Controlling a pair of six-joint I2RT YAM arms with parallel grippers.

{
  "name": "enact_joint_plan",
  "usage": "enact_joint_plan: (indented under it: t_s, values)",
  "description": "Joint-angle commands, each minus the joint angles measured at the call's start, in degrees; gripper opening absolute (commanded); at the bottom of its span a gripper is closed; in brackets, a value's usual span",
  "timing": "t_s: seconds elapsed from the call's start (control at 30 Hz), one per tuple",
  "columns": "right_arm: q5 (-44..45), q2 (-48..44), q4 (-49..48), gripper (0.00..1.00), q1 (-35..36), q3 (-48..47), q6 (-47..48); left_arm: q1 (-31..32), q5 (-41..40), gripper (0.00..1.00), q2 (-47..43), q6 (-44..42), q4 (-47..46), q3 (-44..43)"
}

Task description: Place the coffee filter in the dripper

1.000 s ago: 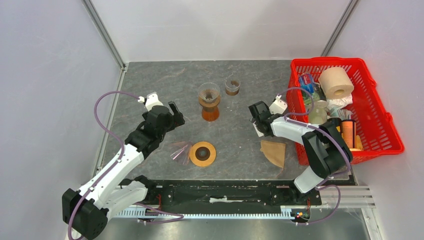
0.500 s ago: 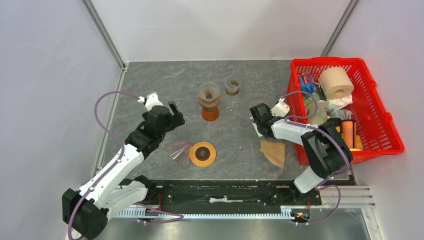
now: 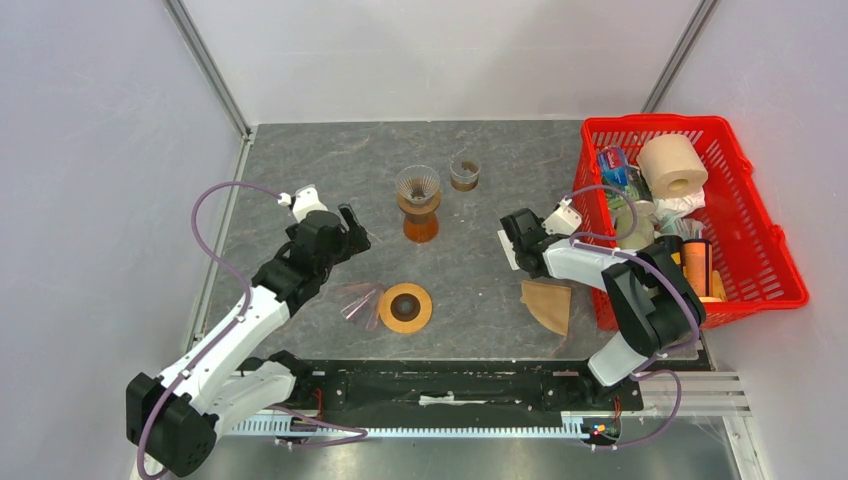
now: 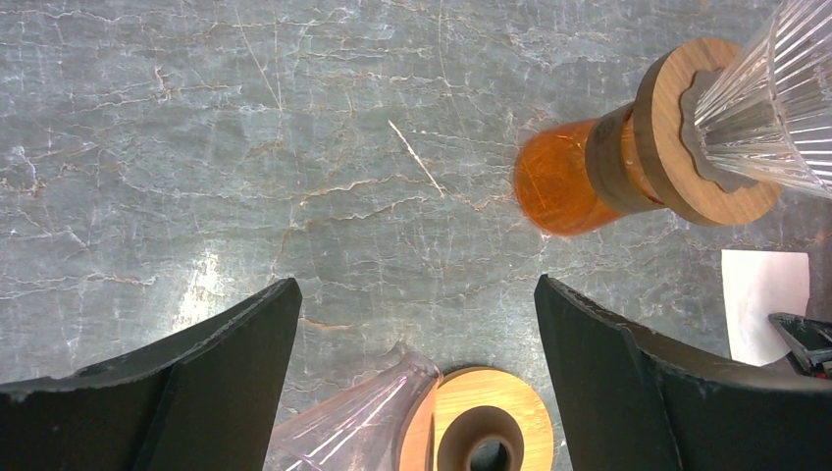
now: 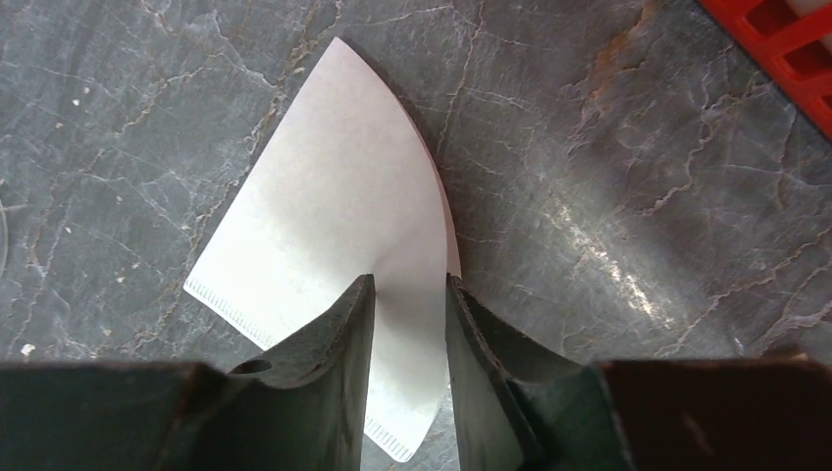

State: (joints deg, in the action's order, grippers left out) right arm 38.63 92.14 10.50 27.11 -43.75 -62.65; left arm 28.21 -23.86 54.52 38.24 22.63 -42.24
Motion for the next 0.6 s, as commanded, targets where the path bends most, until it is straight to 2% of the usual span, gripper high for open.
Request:
enact_joint_plan:
  t_s: [0.0,0.23,0.33,0.37,0.57]
  values:
    - [3.0,-0.9,1.8,0.37,-0.3,-1.1,-0.9,-0.1,-1.0,0.96,0.6,1.8,-0.3,-1.0]
    - [3.6,-1.8,2.4,0.19,-0.3,-1.7,0.9,-0.1,-1.1,0.96,0.6,1.8,0.2,-1.2]
    - [3.8,-2.2,2.3,0.08,-0.3,-2.1,2.5,0.0,-1.4,0.96,0.5,1.8,0.4,-1.2]
    - [4.0,-2.4,2.3,0.02,-0.3,-2.3,3.1,-0.1,-1.5,0.96,0.4,1.8,0.5,-1.2]
    - [4.3,-5.8,0.7,0.00,-0.3,-2.4,9.6,-0.1,-1.4,0.96,0.0,1.7,0.7,-1.3]
